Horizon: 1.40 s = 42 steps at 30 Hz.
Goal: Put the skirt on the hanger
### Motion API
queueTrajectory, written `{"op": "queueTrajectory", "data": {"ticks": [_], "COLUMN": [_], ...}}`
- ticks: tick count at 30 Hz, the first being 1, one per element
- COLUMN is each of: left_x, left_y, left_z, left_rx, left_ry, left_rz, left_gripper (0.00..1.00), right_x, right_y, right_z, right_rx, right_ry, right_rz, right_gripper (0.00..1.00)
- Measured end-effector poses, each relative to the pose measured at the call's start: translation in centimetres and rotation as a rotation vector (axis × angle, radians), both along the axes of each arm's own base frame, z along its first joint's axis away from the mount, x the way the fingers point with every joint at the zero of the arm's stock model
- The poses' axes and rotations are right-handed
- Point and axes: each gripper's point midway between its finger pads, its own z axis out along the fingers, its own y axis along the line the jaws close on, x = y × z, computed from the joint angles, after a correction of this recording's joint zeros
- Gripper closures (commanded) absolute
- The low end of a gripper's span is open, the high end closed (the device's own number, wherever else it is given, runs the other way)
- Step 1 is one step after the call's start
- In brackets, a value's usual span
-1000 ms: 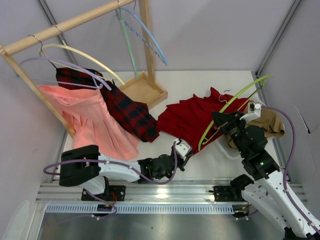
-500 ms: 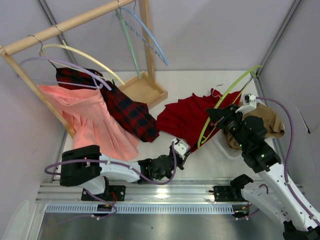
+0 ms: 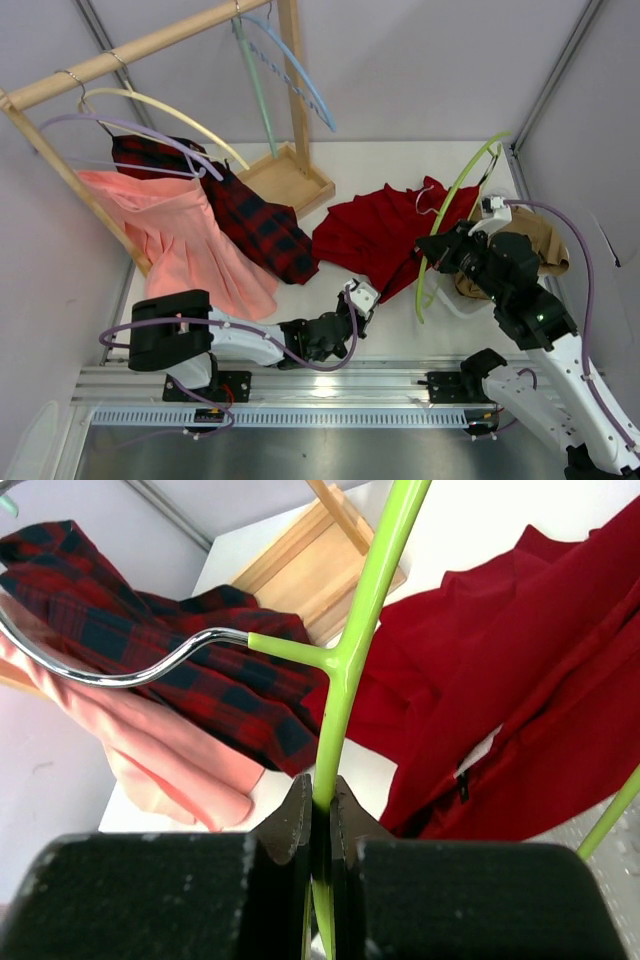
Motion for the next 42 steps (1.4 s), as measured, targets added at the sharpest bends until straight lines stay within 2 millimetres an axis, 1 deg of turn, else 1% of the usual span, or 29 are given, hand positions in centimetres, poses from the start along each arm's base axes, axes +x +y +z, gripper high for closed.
{"op": "queueTrajectory", "data": {"ticks": [3, 5, 8, 10, 13, 14, 15, 16, 17, 19, 20, 23, 26, 30, 32, 33, 35, 36, 38, 42], "left_x": [0.0, 0.2, 0.5, 0.8, 1.5, 1.8, 2.2, 2.5, 2.9, 3.4, 3.6, 4.2, 4.4, 3.4, 2.7, 2.5, 2.1, 2.0, 1.9, 1.6], "left_y": [0.0, 0.1, 0.3, 0.2, -0.3, -0.4, -0.4, -0.4, -0.4, -0.1, 0.1, 0.6, 0.8, 0.4, -0.2, -0.5, -1.4, -1.9, -2.8, -3.6], "left_z": [0.0, -0.1, -0.5, -0.4, 0.1, 0.3, 0.5, 0.7, 0.8, 0.9, 1.0, 1.8, 3.7, 7.6, 8.9, 9.1, 8.5, 7.9, 6.2, 2.6], "left_rx": [0.001, 0.002, 0.02, 0.023, 0.015, 0.009, 0.002, -0.004, -0.006, -0.008, -0.006, -0.005, -0.024, -0.102, -0.129, -0.133, -0.113, -0.092, -0.046, 0.066], "left_ry": [0.0, 0.001, 0.013, 0.026, 0.056, 0.065, 0.074, 0.085, 0.096, 0.113, 0.121, 0.146, 0.16, 0.152, 0.151, 0.155, 0.171, 0.184, 0.212, 0.261], "left_rz": [0.001, 0.006, 0.013, 0.02, 0.029, 0.037, 0.045, 0.051, 0.058, 0.071, 0.076, 0.092, 0.079, -0.011, -0.063, -0.081, -0.109, -0.118, -0.126, -0.108], "left_gripper": [0.94, 0.91, 0.78, 0.74, 0.64, 0.57, 0.53, 0.49, 0.43, 0.37, 0.31, 0.29, 0.28, 0.26, 0.26, 0.26, 0.26, 0.26, 0.27, 0.29], "right_x": [-0.8, -1.3, -2.2, -2.6, -3.4, -3.6, -3.9, -4.1, -4.3, -4.5, -4.6, -4.8, -5.0, -5.1, -5.1, -5.0, -5.0, -4.9, -4.9, -4.8], "right_y": [-0.2, -0.2, -0.1, 0.0, 0.1, 0.2, 0.2, 0.2, 0.2, 0.3, 0.3, 0.4, 0.3, 0.3, 0.4, 0.4, 0.5, 0.6, 0.6, 0.8], "right_z": [-0.3, -1.0, -2.4, -3.3, -4.5, -4.9, -5.2, -5.5, -5.6, -5.7, -5.7, -5.5, -5.2, -4.9, -4.8, -4.8, -4.8, -4.8, -4.9, -4.9], "right_rx": [-0.011, -0.021, -0.033, -0.042, -0.05, -0.052, -0.053, -0.053, -0.052, -0.05, -0.05, -0.049, -0.045, -0.039, -0.037, -0.037, -0.038, -0.039, -0.043, -0.043], "right_ry": [0.002, 0.007, 0.027, 0.043, 0.061, 0.066, 0.07, 0.072, 0.073, 0.069, 0.068, 0.057, 0.042, 0.026, 0.023, 0.023, 0.024, 0.025, 0.027, 0.027], "right_rz": [0.016, 0.035, 0.066, 0.087, 0.118, 0.126, 0.132, 0.137, 0.144, 0.156, 0.16, 0.174, 0.175, 0.178, 0.182, 0.183, 0.186, 0.187, 0.193, 0.202], "right_gripper": [1.0, 1.0, 1.0, 1.0, 1.0, 1.0, 1.0, 1.0, 1.0, 1.0, 1.0, 1.0, 1.0, 1.0, 1.0, 1.0, 1.0, 1.0, 1.0, 1.0]}}
